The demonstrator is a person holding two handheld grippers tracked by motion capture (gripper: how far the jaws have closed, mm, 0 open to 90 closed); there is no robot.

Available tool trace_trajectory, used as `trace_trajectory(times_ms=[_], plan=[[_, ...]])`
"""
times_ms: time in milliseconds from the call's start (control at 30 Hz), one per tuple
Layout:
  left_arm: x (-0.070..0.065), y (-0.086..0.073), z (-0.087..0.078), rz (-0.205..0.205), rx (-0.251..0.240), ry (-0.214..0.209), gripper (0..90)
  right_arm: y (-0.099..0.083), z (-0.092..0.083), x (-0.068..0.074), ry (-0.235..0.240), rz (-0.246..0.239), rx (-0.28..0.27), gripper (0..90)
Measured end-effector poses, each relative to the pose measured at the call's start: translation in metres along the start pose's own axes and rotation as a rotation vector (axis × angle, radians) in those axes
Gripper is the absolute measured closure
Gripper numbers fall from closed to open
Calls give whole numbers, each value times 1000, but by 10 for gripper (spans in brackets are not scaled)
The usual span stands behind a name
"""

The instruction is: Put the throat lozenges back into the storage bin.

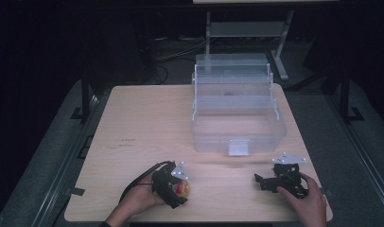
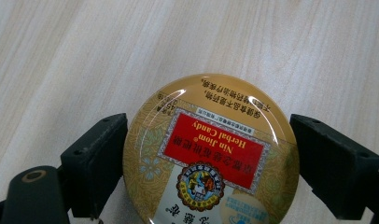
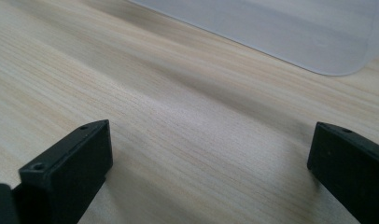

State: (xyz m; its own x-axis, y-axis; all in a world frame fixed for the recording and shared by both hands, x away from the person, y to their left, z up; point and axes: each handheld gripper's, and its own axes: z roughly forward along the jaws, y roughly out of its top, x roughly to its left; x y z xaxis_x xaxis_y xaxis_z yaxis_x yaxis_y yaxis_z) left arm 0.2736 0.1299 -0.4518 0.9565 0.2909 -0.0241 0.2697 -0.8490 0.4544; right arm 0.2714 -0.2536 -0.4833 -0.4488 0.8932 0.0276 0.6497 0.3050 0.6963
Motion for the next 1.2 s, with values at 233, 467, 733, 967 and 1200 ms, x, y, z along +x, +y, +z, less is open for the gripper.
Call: trace_trajectory(times_ms=[233, 467, 733, 967, 1200], plan=[[0, 0, -1, 14, 6, 11, 169, 0, 0, 0, 0, 0, 0, 0], [1, 0, -2, 13, 4, 8, 193, 0, 0, 0, 0, 1, 0, 0], [1, 0, -3, 4, 4, 8, 194, 0, 0, 0, 0, 1, 0, 0], [2, 4, -6, 5, -4, 4, 195, 0, 0, 0, 0, 1, 0, 0], [3, 6, -8, 3, -3, 2, 195, 0, 0, 0, 0, 0, 0, 0]])
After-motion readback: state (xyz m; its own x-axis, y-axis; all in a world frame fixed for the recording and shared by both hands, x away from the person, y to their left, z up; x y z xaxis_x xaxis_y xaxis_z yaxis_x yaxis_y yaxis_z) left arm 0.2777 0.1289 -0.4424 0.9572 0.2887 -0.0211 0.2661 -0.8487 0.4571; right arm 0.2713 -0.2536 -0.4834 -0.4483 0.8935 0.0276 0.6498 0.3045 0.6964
